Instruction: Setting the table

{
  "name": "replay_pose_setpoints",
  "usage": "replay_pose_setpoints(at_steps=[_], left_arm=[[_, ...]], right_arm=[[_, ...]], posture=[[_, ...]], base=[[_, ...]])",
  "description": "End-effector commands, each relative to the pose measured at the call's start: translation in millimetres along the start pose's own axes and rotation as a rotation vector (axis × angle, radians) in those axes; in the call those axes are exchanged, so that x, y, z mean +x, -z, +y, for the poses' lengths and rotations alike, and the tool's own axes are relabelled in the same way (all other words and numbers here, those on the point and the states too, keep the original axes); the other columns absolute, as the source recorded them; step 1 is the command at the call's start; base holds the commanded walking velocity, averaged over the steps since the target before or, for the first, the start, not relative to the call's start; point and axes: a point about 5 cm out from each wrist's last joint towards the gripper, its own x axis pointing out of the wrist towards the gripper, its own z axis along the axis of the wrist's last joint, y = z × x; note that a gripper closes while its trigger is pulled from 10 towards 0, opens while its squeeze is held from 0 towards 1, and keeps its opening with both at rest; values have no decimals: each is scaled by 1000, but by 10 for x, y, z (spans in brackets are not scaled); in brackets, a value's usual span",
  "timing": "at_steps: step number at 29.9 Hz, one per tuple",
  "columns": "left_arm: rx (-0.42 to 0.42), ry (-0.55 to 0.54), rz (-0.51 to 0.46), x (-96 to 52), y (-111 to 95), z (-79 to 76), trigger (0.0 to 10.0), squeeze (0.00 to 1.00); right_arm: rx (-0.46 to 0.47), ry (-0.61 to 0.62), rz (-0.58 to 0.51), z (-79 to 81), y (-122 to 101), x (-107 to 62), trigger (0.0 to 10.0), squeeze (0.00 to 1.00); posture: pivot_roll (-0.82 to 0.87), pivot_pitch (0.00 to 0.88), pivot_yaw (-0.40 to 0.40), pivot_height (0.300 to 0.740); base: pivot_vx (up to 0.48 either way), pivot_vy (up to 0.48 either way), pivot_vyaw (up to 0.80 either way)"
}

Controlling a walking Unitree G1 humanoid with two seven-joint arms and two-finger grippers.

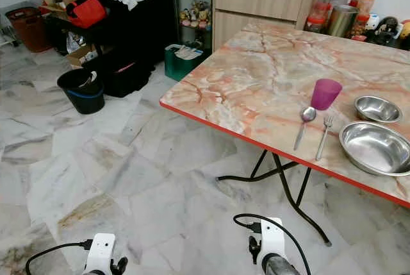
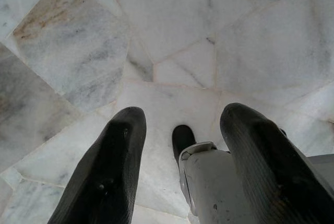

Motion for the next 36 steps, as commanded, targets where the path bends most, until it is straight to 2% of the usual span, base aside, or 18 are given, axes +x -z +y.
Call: replay_pose_setpoints(at_steps=[1,13,16,36], left_arm=[[-6,-7,6,-3,11,18,10000,0],[-6,-7,6,-3,11,18,10000,0],[-24,3,5,5,-8,4,10000,0],[-6,9,3,3,-16,37,10000,0]], right_arm=[[9,2,4,1,4,0,10000,0],[9,2,4,1,4,0,10000,0],[8,-62,-19,70,-5,0,10000,0],[11,-70,-18,103,8,1,10000,0]], posture=[[85,0,-18,740],[85,0,-18,740],[65,0,-8,740],[66,0,1,740]], base=[[0,0,0],[0,0,0],[0,0,0],[0,0,0]])
